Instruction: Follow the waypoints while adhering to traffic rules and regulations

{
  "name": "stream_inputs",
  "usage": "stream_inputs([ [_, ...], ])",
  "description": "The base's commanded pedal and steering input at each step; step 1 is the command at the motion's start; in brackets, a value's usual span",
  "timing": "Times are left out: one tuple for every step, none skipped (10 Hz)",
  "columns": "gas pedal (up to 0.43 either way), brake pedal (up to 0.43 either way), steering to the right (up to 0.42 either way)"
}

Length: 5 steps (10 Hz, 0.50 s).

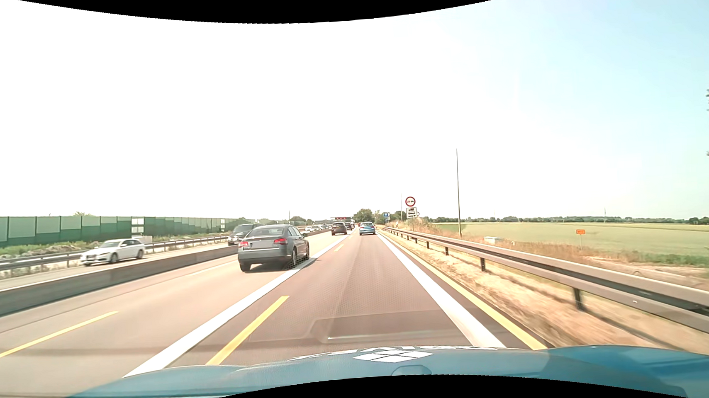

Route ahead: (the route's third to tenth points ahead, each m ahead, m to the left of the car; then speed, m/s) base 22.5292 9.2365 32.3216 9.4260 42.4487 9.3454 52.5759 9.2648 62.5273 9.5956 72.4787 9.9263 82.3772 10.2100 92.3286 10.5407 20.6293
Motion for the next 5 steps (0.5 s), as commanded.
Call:
stream_inputs([
  [0.189,0.000,-0.002],
  [0.189,0.000,-0.002],
  [0.189,0.000,-0.003],
  [0.189,0.000,-0.003],
  [0.189,0.000,-0.002],
])
